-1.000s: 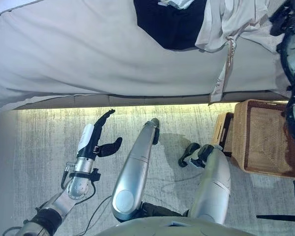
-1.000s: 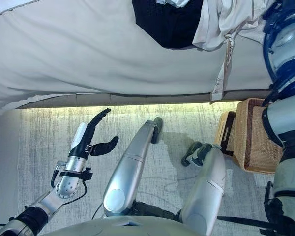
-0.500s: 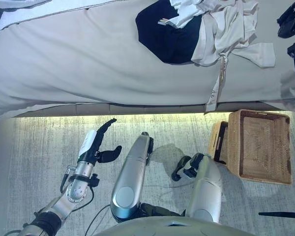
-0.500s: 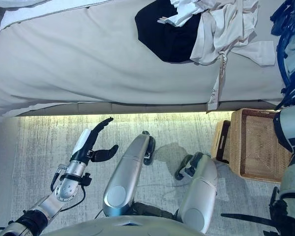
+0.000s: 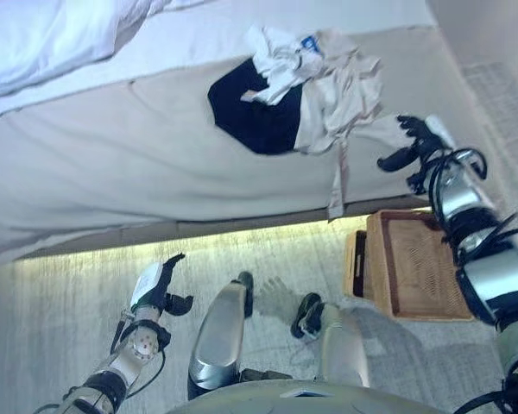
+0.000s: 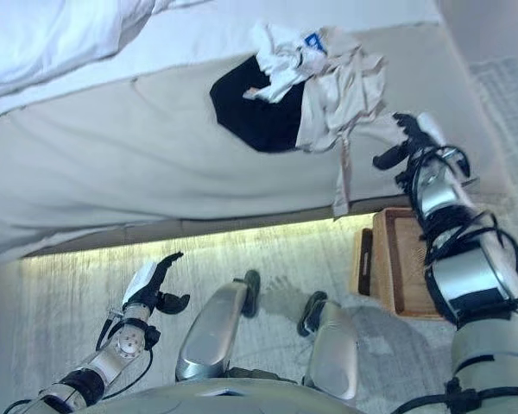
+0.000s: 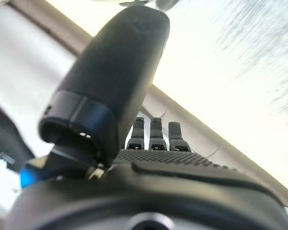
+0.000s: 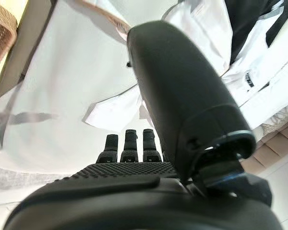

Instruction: Pick up the clothes from the bed and place them into the basket

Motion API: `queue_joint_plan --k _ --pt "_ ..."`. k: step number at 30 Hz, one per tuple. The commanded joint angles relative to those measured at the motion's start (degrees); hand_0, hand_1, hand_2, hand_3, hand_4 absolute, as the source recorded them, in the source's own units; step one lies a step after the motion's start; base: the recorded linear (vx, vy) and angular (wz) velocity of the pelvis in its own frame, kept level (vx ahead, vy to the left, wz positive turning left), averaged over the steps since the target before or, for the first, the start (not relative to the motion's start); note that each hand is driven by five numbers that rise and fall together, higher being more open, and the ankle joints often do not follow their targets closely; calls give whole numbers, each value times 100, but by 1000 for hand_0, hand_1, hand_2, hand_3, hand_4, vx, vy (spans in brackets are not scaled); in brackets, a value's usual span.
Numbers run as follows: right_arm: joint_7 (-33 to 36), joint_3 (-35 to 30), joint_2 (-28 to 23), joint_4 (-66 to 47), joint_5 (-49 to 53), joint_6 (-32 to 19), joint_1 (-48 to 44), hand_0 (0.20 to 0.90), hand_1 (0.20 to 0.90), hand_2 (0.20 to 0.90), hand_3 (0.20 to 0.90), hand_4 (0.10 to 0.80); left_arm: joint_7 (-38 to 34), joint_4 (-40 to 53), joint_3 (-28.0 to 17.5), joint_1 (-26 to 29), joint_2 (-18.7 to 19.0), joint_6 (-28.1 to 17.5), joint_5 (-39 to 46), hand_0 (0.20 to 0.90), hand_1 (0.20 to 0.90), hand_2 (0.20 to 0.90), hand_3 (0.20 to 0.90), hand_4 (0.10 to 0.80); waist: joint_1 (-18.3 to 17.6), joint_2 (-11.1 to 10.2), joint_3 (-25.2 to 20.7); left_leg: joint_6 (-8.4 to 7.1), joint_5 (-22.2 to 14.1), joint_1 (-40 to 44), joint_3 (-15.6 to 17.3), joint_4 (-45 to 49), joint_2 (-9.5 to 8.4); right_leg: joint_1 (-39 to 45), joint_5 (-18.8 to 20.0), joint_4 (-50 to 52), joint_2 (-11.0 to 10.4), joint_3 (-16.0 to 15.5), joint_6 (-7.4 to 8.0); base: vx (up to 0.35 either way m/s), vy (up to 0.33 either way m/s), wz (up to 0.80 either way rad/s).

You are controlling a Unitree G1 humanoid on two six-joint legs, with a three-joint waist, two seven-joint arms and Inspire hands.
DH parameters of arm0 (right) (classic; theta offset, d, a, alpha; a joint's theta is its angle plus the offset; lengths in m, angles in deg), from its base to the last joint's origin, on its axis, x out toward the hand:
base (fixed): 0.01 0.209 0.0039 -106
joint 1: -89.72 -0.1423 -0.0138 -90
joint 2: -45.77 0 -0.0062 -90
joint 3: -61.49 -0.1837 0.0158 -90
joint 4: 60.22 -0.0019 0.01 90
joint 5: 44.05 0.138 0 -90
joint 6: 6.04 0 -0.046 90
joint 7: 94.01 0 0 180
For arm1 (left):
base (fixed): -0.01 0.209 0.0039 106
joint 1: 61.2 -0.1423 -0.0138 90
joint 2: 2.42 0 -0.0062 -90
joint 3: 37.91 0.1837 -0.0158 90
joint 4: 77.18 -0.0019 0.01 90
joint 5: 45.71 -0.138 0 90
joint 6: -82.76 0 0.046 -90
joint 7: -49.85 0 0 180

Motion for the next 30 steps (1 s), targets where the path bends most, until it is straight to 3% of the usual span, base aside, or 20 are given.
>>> queue_joint_plan --k 1,5,7,10,12,15,17,19,22,30 --pt "416 -132 -200 -575 -276 -61 100 900 900 900 900 800 -22 -378 -166 -112 -93 107 -114 900 900 900 900 800 -180 -26 -917 -214 209 558 59 -902 83 739 292 -890 171 -25 129 56 -66 -26" --pt "390 -168 -145 -887 -559 -14 390 900 900 900 900 800 -62 -576 -313 -8 -176 192 -108 900 900 900 900 800 -330 -78 -1184 -270 285 883 141 -1248 96 1081 380 -1397 374 53 126 31 -97 -25" --pt "299 -180 -222 -1078 -773 20 452 900 900 900 900 800 -55 -543 -406 74 -168 98 -61 900 900 900 900 800 -396 -186 -1211 -317 159 836 172 -906 122 1185 412 -1553 433 158 48 -25 -144 -16" --pt "427 -195 -412 -1342 -904 117 531 900 900 900 900 800 -142 -335 -474 199 -177 -86 -195 900 900 900 900 800 -392 -355 -1126 -482 569 289 -17 352 168 1415 575 -1821 475 282 -98 -38 -110 -9" --pt "503 -234 -453 -1342 -868 121 558 900 900 900 900 800 -132 -251 -479 279 -168 -84 -141 900 900 900 900 800 -334 -393 -1114 -485 658 56 -172 464 97 1493 640 -1874 442 300 -55 26 -26 -5" --pt "524 -143 -354 -1127 -804 125 356 900 900 900 900 800 -61 -324 -490 371 -161 -149 -191 900 900 900 900 800 -229 -222 -1183 -577 905 231 -116 -1020 316 1629 525 -1920 566 314 79 150 107 -3" --pt "538 -102 -319 -1108 -792 176 296 900 900 900 900 800 -36 -347 -413 397 -200 -177 -252 900 900 900 900 800 -128 -103 -1169 -697 1342 143 -166 -1489 442 1823 396 -1940 622 374 69 171 134 -4" --pt "353 -170 -262 -1056 -728 106 374 900 900 900 900 800 18 -449 -427 434 -250 -166 -231 900 900 900 900 800 -144 -135 -1247 -586 1020 214 -132 -1460 331 1860 336 -1848 478 331 141 190 151 -14" --pt "344 -157 -243 -1077 -695 14 448 900 900 900 900 800 57 -425 -399 477 -199 -136 -228 900 900 900 900 800 -134 -142 -1328 -520 906 448 -72 -1562 314 1828 385 -1799 321 172 255 136 61 -18" --pt "290 -213 -158 -1227 -658 32 431 900 900 900 900 800 14 -388 -460 551 -87 -122 -225 900 900 900 900 800 -79 -220 -1342 -471 764 575 -16 -1514 340 1693 431 -1758 241 93 319 64 -19 -1"
